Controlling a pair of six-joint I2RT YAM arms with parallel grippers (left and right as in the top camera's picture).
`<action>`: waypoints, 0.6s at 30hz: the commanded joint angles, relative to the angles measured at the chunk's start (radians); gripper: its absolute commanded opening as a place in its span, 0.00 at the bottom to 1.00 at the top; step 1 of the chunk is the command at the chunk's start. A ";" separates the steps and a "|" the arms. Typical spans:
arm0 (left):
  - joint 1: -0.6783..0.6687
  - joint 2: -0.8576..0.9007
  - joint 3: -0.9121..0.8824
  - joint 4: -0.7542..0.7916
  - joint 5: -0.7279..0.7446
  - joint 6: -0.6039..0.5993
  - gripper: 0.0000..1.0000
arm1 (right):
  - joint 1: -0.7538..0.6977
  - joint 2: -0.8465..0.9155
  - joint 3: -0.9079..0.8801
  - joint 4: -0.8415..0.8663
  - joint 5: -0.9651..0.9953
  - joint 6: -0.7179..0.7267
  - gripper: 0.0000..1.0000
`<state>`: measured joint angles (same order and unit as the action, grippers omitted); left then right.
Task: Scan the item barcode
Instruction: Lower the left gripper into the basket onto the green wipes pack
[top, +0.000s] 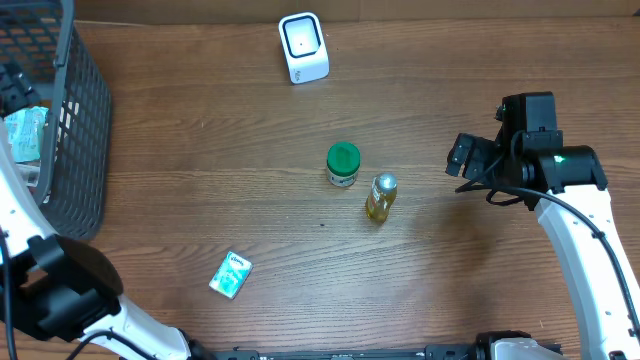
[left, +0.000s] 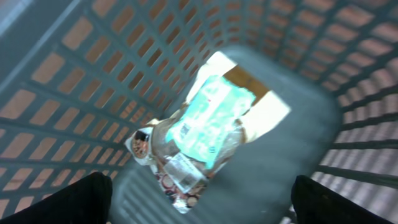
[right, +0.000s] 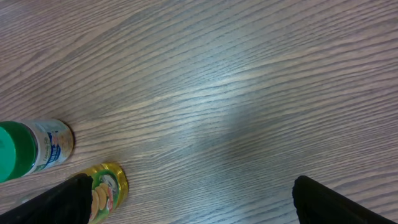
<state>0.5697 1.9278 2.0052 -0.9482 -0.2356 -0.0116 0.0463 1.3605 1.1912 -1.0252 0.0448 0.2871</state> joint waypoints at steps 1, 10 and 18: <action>0.042 0.044 0.006 0.011 0.048 0.076 0.93 | -0.002 -0.006 0.021 0.002 0.010 -0.006 1.00; 0.086 0.204 0.006 0.071 0.115 0.266 0.93 | -0.002 -0.006 0.021 0.002 0.010 -0.006 1.00; 0.082 0.340 0.006 0.117 0.115 0.371 0.93 | -0.002 -0.006 0.021 0.002 0.010 -0.006 1.00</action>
<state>0.6598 2.2292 2.0052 -0.8452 -0.1310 0.2825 0.0463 1.3605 1.1912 -1.0252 0.0448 0.2867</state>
